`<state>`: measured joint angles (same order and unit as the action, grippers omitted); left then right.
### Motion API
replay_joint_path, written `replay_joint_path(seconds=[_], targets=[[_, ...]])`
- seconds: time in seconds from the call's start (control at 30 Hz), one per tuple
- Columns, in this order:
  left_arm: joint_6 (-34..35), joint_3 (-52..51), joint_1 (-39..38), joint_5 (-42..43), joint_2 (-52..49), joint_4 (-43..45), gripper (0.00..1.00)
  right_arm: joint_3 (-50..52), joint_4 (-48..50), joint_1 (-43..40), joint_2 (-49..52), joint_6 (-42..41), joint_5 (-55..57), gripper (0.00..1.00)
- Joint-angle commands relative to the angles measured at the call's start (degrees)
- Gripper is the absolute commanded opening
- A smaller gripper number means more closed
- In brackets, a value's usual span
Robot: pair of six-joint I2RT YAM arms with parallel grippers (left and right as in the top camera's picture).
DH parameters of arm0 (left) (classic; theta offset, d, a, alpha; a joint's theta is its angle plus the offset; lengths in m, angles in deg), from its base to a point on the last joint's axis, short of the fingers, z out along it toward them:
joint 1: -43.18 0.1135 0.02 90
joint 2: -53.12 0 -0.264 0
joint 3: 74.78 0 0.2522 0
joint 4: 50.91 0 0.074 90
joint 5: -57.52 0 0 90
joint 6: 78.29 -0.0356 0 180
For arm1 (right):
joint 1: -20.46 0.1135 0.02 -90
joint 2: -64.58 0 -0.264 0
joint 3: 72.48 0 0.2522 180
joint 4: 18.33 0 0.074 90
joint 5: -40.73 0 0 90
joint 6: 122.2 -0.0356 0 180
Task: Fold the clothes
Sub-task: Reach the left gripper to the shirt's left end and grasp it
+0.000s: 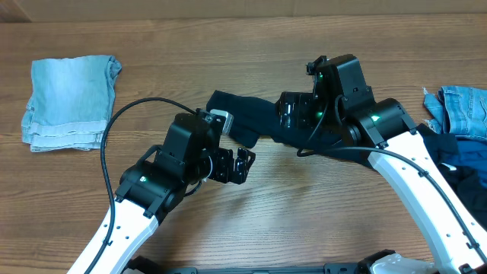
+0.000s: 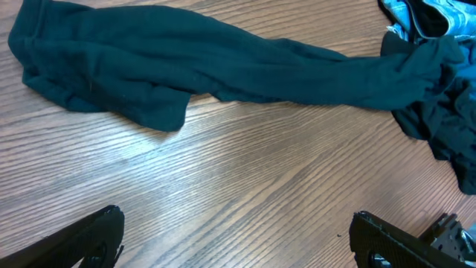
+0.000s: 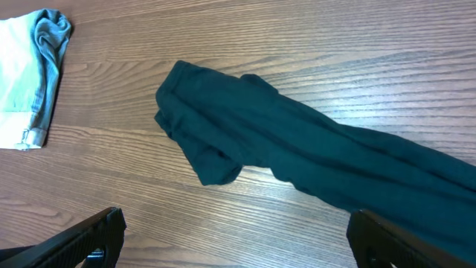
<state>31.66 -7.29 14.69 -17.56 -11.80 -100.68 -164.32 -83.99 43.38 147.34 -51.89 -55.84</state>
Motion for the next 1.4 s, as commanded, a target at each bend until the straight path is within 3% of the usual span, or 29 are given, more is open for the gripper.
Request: replay_joint_path(seconds=[0.0,0.2,0.6,0.7,0.9,1.0,1.13,1.23,1.37], targets=[[4.5,1.6,-0.2,-0.2,-0.3,0.2,1.00,-1.3,0.5,-0.2,-0.7,-0.2,0.5,1.00],[7.6,1.6,-0.2,-3.8,-2.1,0.0,1.00,-1.3,0.8,-0.2,-0.7,-0.2,0.5,1.00],[7.5,1.6,-0.2,-3.0,-17.1,3.1,1.00,-1.3,1.0,-0.2,-0.7,-0.2,0.6,1.00],[7.1,1.6,-0.1,-8.7,-21.7,3.8,1.00,-1.3,0.8,-0.2,-0.7,0.0,0.6,1.00],[7.6,1.6,0.0,-7.3,-34.0,21.7,1.00,-1.3,0.2,-0.2,-0.7,0.0,0.6,1.00],[9.3,1.6,0.0,-6.1,-38.1,31.7,0.84,-1.3,-0.1,-0.2,-0.7,0.0,0.6,1.00],[11.8,1.6,0.1,-6.2,-40.7,33.7,0.56,-1.3,-0.3,-0.2,-0.7,0.2,0.6,1.00],[11.8,1.7,1.2,-4.0,-39.6,33.0,0.08,-1.3,-0.5,-0.2,-0.7,0.2,1.2,1.00],[7.8,7.1,3.0,-3.6,-31.1,22.4,0.04,-1.3,-2.1,-0.2,-0.7,0.3,3.8,1.00]])
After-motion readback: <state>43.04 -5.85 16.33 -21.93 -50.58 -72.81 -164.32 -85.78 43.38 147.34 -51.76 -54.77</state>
